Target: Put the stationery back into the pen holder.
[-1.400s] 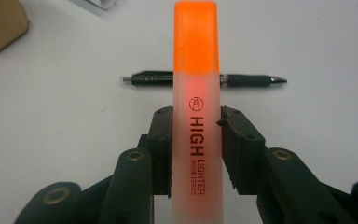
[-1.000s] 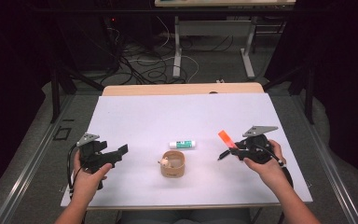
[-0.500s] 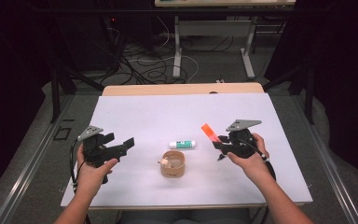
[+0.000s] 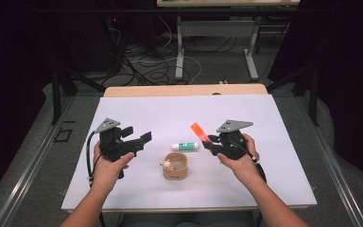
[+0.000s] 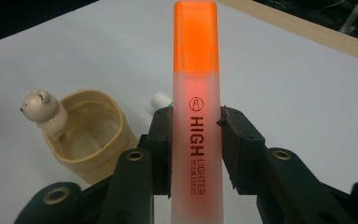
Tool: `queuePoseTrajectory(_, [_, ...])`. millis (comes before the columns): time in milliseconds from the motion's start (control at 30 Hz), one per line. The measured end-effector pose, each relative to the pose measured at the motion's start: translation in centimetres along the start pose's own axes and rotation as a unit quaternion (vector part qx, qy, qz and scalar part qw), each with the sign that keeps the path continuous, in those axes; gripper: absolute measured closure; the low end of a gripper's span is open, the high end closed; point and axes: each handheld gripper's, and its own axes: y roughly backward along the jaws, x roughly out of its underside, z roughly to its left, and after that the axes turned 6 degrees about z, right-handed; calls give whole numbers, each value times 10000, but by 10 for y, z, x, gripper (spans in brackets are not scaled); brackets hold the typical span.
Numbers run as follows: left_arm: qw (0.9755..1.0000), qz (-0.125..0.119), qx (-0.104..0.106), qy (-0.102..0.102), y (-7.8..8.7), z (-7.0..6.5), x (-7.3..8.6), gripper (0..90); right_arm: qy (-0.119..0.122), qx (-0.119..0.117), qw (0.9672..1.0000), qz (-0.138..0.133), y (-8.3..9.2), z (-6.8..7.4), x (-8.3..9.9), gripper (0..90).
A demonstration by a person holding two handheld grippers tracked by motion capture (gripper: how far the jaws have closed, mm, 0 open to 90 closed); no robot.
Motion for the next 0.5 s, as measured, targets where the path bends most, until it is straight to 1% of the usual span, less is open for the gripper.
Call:
queuePoseTrajectory(33, [10000,-7,13,-26,-2,-1,-1,172,-17,-1,10000,-3,-1,1,0,666])
queuePoseTrajectory(67, [10000,-3,57,23,-4,-3,-2,180,9,-16,10000,-25,-2,2,-1,666])
queuePoseTrajectory(200, [9999,75,140,44,-12,-10,-4,228,64,-20,9999,-111,-4,6,-2,666])
queuePoseTrajectory(267, [9997,187,132,-17,-16,-13,-5,241,57,-19,9999,-136,-5,7,-2,665])
queuePoseTrajectory(300, [9996,231,160,-8,-18,-15,-6,251,82,-15,9998,-156,-5,8,-1,665])
queuePoseTrajectory(367, [9992,327,197,-79,-22,-19,-7,272,76,-19,9998,-159,-6,9,0,666])
queuePoseTrajectory(400, [9991,353,233,-66,-24,-22,-8,281,70,-14,9998,-163,-6,9,0,665])
queuePoseTrajectory(467, [9990,323,296,-78,-27,-26,-9,299,64,-13,9998,-204,-7,10,2,666])
queuePoseTrajectory(500, [9989,315,325,-87,-28,-27,-10,310,89,-21,9998,-184,-8,10,3,666])
